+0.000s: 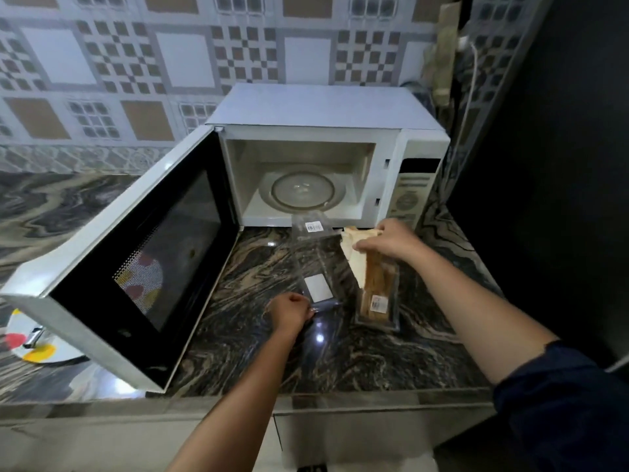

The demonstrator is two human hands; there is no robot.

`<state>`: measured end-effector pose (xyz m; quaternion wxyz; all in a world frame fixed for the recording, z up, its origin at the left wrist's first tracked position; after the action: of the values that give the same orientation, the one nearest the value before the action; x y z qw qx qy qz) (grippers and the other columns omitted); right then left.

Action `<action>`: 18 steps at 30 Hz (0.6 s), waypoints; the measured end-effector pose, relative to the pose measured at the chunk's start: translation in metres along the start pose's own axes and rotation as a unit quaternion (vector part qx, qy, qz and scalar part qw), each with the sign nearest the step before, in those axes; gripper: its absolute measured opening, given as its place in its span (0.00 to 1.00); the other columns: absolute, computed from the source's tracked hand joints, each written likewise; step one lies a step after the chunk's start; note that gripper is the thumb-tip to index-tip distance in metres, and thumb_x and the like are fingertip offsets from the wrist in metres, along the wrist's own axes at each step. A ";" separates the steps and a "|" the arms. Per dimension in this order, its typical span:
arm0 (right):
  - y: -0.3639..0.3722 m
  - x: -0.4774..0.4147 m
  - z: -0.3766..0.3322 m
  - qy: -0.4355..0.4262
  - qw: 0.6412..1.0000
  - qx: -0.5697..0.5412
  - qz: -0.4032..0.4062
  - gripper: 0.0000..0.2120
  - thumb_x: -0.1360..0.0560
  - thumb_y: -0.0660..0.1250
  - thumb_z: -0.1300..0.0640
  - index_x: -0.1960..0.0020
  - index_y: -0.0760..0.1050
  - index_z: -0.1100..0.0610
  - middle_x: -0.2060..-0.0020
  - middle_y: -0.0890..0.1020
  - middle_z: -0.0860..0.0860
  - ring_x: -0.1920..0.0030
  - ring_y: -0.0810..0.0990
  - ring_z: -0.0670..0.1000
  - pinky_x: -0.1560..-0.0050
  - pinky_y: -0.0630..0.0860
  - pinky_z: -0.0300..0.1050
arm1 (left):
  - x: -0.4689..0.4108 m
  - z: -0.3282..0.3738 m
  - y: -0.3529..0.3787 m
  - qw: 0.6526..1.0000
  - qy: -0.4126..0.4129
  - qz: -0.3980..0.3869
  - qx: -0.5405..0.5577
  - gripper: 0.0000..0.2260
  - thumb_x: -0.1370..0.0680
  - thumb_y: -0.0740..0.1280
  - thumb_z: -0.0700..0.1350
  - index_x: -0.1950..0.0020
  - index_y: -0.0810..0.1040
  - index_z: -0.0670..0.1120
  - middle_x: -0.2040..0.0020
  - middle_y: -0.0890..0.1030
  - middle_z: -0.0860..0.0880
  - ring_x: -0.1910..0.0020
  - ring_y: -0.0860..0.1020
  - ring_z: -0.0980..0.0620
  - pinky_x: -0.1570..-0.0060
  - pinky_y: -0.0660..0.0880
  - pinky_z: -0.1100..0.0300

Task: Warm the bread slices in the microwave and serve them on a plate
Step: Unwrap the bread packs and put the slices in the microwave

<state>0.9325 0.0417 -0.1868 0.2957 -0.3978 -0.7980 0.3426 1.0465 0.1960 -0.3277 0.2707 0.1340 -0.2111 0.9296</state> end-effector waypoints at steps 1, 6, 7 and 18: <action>-0.006 -0.002 0.000 0.001 1.000 -0.002 0.007 0.26 0.34 0.75 0.48 0.44 0.74 0.62 0.50 0.77 0.56 0.55 0.74 0.53 0.59 0.68 0.42 | -0.001 0.001 0.001 1.000 0.004 -0.004 -0.008 0.12 0.29 0.68 0.34 0.69 0.79 0.47 0.60 0.84 0.40 0.57 0.82 0.43 0.50 0.79 0.52; -0.020 -0.014 -0.008 0.012 0.999 -0.024 0.046 0.31 0.35 0.75 0.47 0.39 0.72 0.63 0.43 0.76 0.59 0.52 0.76 0.55 0.64 0.68 0.42 | -0.007 0.004 -0.001 0.997 0.041 -0.020 -0.057 0.05 0.26 0.67 0.39 0.59 0.82 0.43 0.56 0.84 0.41 0.55 0.82 0.44 0.50 0.77 0.56; -0.022 -0.017 -0.011 0.012 0.998 -0.028 0.053 0.31 0.34 0.75 0.47 0.38 0.72 0.63 0.43 0.76 0.59 0.50 0.76 0.56 0.63 0.69 0.42 | -0.008 0.004 -0.003 0.995 0.058 -0.017 -0.075 0.05 0.25 0.66 0.40 0.56 0.82 0.42 0.55 0.84 0.42 0.54 0.81 0.44 0.51 0.76 0.58; -0.020 -0.090 -0.060 -0.022 0.991 -0.029 0.128 0.26 0.34 0.74 0.48 0.42 0.74 0.61 0.45 0.78 0.57 0.47 0.78 0.57 0.55 0.74 0.46 | -0.089 -0.001 -0.026 0.873 0.247 -0.020 -0.420 0.26 0.19 0.49 0.54 0.24 0.56 0.43 0.23 0.55 0.44 0.24 0.53 0.47 0.26 0.50 0.55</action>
<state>1.0139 -0.0242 -0.1537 0.2203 -0.4976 -0.7566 0.3625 1.1336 0.1766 -0.3521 0.3631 -0.2221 -0.5048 0.7510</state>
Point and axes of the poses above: each hand's wrist, its own x-axis away from the middle knuckle, its own y-axis out of the palm, z = x × y, the point moved 2 cm from there along -x, towards the middle knuckle
